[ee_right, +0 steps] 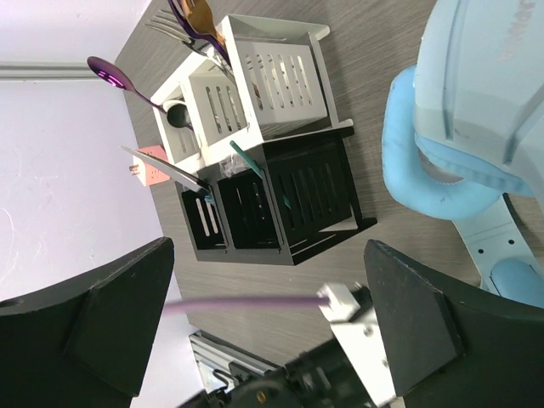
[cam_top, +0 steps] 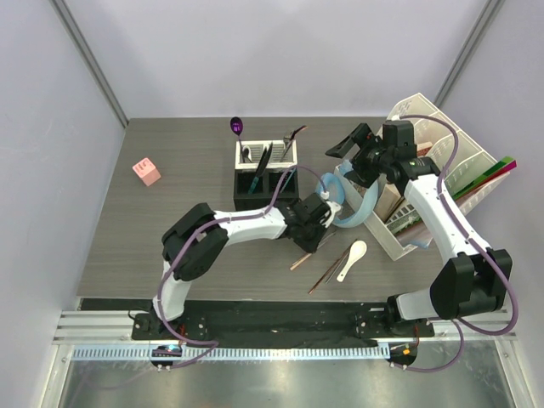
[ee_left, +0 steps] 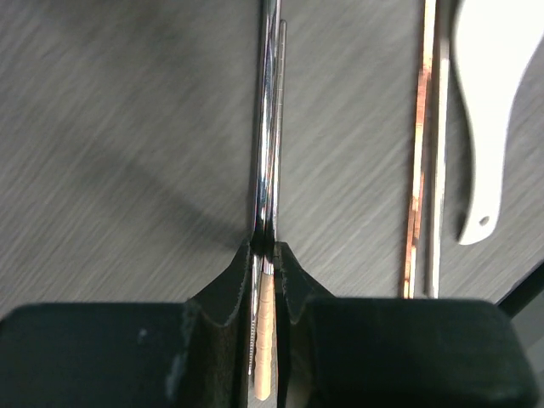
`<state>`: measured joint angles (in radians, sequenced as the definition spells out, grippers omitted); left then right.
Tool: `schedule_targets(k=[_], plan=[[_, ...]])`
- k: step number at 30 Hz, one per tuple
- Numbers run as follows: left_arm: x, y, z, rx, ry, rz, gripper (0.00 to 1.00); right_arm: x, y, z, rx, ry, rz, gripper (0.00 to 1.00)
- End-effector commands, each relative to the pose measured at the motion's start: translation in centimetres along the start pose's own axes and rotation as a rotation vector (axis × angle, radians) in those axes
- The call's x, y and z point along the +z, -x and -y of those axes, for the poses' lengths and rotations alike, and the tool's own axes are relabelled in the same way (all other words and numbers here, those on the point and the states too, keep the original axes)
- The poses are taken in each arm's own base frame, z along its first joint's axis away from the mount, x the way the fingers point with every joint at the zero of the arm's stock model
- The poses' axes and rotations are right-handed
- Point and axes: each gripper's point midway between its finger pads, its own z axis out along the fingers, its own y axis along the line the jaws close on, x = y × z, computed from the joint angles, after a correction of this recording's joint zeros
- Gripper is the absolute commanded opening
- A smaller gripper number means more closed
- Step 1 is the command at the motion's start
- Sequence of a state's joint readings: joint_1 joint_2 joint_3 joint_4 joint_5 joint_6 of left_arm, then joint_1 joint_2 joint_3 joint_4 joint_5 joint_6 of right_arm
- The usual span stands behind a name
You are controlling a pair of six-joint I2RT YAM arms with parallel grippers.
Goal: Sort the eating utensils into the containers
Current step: Pick up the chopstick from the center of the board.
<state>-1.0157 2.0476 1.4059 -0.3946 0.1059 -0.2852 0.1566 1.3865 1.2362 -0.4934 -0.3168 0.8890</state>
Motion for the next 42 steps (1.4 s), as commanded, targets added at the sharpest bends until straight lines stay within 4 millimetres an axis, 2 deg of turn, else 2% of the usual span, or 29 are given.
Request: schedule_targets(k=[1, 4, 11, 15, 21, 33, 42], plan=[[0.4, -13.2, -6.6, -0.114, 0.209, -0.424, 0.00, -0.8, 1.5, -2.8, -0.018, 0.081, 0.040, 1.00], [-0.3, -13.5, -7.2, -0.122, 0.231, -0.424, 0.00, -1.0, 1.6, -3.1, -0.022, 0.092, 0.046, 0.99], [-1.7, -11.6, -7.6, -0.102, 0.266, -0.358, 0.00, -1.4, 1.7, -3.3, -0.026, 0.100, 0.058, 1.00], [-2.5, -10.0, -7.1, -0.095, 0.252, -0.319, 0.00, -1.5, 1.6, -3.1, -0.027, 0.097, 0.060, 1.00], [-3.6, -9.2, -7.0, -0.080, 0.256, -0.297, 0.00, -1.3, 1.8, -3.3, -0.028, 0.102, 0.063, 1.00], [-7.5, -6.4, -5.5, -0.085, 0.185, -0.158, 0.00, -0.3, 2.0, -3.4, -0.024, 0.110, 0.054, 1.00], [-10.5, -2.6, -5.4, -0.089, 0.167, -0.012, 0.00, -0.1, 1.7, -2.8, -0.027, 0.099, 0.047, 1.00]])
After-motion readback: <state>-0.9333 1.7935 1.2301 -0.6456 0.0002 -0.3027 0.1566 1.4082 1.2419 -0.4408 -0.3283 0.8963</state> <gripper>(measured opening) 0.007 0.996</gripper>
